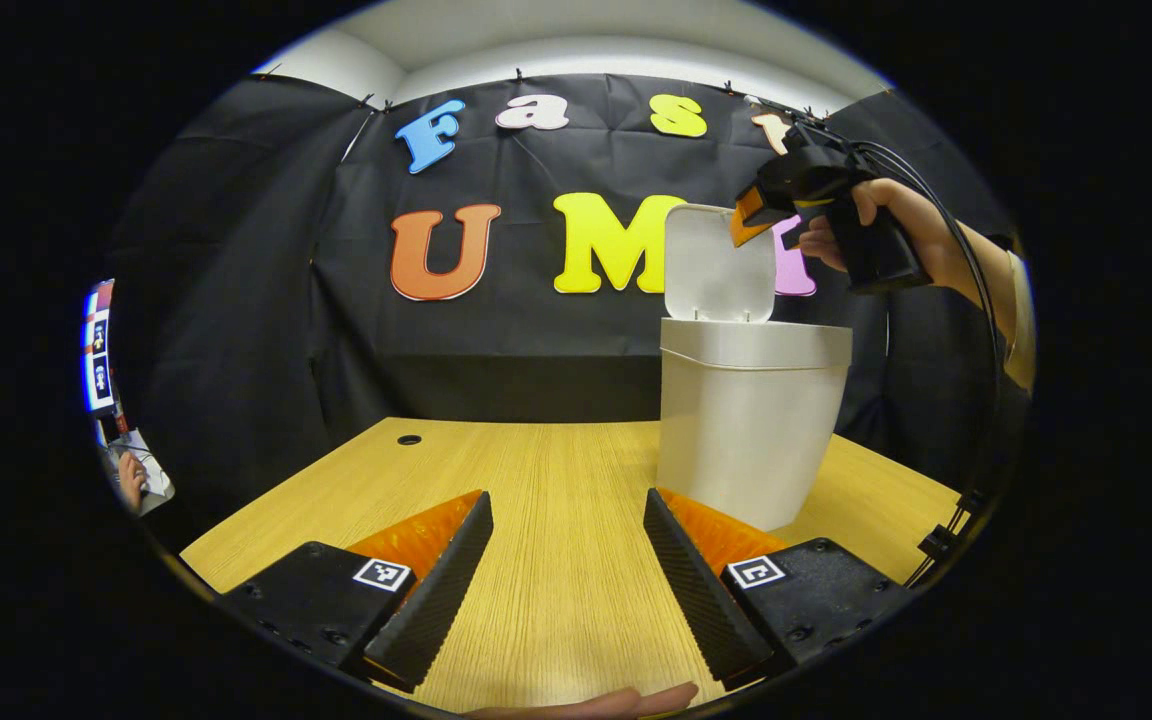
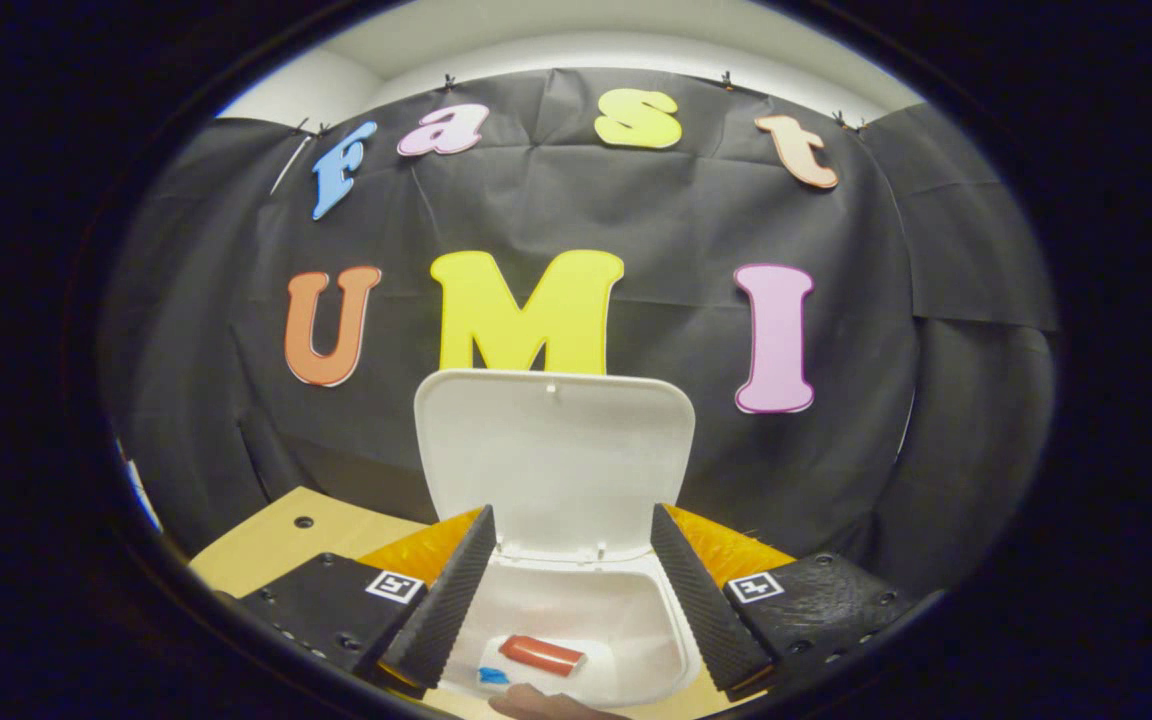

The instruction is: Press the lid of the desktop garbage bin to open it, pick up the crumpled paper on the desktop and throw it into the bin, then pick up the pop can on the desktop and drop it into the bin, and finally close the garbage bin lid.

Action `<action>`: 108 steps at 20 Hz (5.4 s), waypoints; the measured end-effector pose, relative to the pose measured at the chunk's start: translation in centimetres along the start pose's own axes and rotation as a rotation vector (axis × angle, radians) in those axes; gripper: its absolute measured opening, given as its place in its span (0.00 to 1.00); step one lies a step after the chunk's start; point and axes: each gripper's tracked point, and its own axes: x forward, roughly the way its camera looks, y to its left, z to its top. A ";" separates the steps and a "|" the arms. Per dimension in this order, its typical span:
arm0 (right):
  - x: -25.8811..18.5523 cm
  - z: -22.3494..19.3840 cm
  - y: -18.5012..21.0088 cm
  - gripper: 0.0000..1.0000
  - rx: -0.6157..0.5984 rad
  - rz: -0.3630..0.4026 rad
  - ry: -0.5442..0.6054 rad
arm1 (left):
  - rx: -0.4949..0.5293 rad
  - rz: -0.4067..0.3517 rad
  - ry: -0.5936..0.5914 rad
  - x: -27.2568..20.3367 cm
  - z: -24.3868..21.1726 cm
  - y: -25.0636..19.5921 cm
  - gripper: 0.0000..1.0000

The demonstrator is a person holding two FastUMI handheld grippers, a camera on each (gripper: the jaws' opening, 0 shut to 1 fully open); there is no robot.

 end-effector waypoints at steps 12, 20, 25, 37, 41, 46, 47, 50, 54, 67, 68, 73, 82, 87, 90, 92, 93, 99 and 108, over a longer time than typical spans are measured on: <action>2.8 9.5 3.5 0.95 -0.022 -0.015 -0.195 | -0.026 -0.006 -0.022 -0.3 0.8 1.1 0.99; 6.8 8.1 0.5 0.95 0.006 -0.093 -0.112 | -0.046 0.060 -0.016 -0.4 0.9 3.7 0.99; 5.3 7.1 0.2 0.96 0.093 -0.050 -0.079 | -0.029 0.077 -0.022 -0.5 1.1 4.1 0.99; 2.3 -1.3 0.0 0.93 0.045 -0.052 0.187 | -0.015 0.067 -0.048 -1.9 2.0 3.7 0.98; 2.0 -3.9 0.9 0.93 0.072 -0.010 0.251 | -0.026 0.069 -0.022 -1.3 1.2 3.7 0.98; 1.9 -7.4 1.3 0.99 0.050 -0.035 0.384 | -0.021 0.074 -0.025 -1.5 1.4 3.7 0.98; 1.7 -8.1 1.2 0.99 0.035 -0.041 0.416 | -0.021 0.065 -0.027 -1.6 1.5 3.5 0.98; 0.7 -10.3 1.1 0.99 -0.021 -0.029 0.499 | -0.018 0.065 -0.032 -1.8 1.6 3.6 0.98; -0.8 -11.3 1.7 0.99 0.066 -0.019 0.533 | -0.021 0.074 -0.023 -1.6 1.4 3.8 0.98; -3.4 -11.9 1.2 1.00 0.081 0.028 0.256 | -0.011 0.067 0.004 -1.1 0.6 3.2 0.99; -3.5 -12.2 1.1 1.00 0.074 0.037 0.236 | -0.010 0.068 0.010 -1.1 0.4 3.2 0.99; -3.4 -12.6 1.0 1.00 0.053 0.054 0.176 | -0.017 0.063 0.031 -0.8 0.0 2.7 0.99; -3.7 -12.9 0.9 1.00 0.107 0.089 -0.047 | -0.007 0.070 0.032 -0.7 -0.1 2.5 0.99; -6.0 -13.1 0.8 0.98 0.057 0.051 -0.129 | -0.003 0.078 0.028 -0.6 -0.2 2.5 0.98; -8.6 -14.4 0.7 0.97 0.078 0.045 -0.076 | 0.010 0.076 -0.003 -0.9 0.5 2.1 0.98; -10.5 -15.7 0.8 0.97 0.064 0.062 -0.052 | 0.014 0.069 -0.013 -1.1 0.7 1.8 0.98; -11.6 -16.0 0.9 0.97 0.067 0.073 -0.048 | 0.015 0.065 -0.016 -1.1 0.8 1.5 0.98; -17.4 -19.0 -1.5 0.98 0.085 0.110 -0.087 | 0.004 0.045 -0.037 -1.1 0.8 0.1 0.98; -22.4 -23.7 -5.3 0.96 0.006 0.089 -0.130 | 0.032 0.024 -0.032 -1.4 -0.1 -2.4 0.98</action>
